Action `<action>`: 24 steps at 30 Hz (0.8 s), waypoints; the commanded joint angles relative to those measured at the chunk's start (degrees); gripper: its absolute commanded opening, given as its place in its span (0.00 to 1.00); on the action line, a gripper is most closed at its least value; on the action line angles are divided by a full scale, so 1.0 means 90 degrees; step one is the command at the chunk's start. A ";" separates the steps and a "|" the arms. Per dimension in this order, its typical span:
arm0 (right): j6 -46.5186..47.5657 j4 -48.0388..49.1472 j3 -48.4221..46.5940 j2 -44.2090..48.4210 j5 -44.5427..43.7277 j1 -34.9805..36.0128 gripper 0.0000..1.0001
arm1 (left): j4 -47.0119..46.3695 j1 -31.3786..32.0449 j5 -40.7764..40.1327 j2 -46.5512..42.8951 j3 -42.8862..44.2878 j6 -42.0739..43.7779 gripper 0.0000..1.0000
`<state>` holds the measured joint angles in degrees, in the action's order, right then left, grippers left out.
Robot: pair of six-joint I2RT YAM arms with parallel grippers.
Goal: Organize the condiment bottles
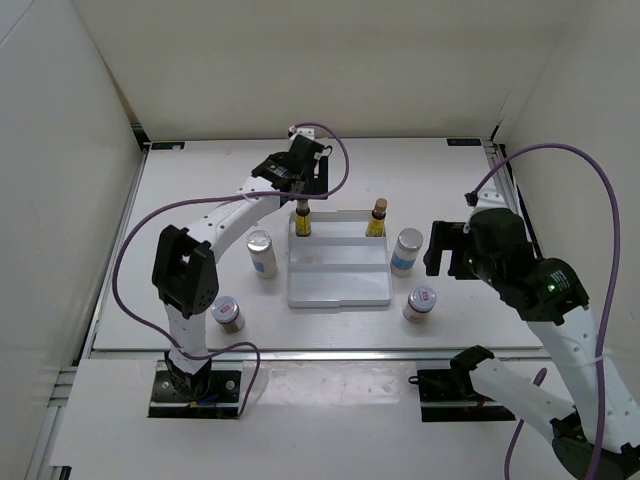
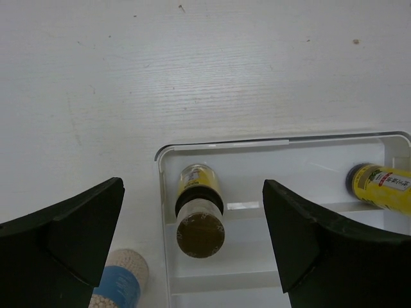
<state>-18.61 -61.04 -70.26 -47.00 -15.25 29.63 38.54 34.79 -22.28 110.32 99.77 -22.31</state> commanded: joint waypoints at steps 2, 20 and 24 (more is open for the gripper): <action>-0.1423 -0.0054 0.0072 -0.0090 -0.0619 -0.0020 0.99 | -0.0093 0.0022 -0.0540 -0.1064 0.0077 0.0086 1.00; -0.1379 0.0365 0.0326 -0.1494 -0.0680 -0.0020 1.00 | -0.0660 -0.0046 -0.2103 -0.5255 -0.3065 0.0808 1.00; -0.1243 0.0697 0.0326 -0.2071 -0.0621 -0.0020 1.00 | -0.0660 -0.0163 -0.2221 -0.5802 -0.4275 0.0808 1.00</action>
<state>-30.85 -58.22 -66.59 -63.94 -20.73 29.61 32.08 34.15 -39.77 59.42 66.89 -15.90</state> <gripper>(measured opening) 0.998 0.998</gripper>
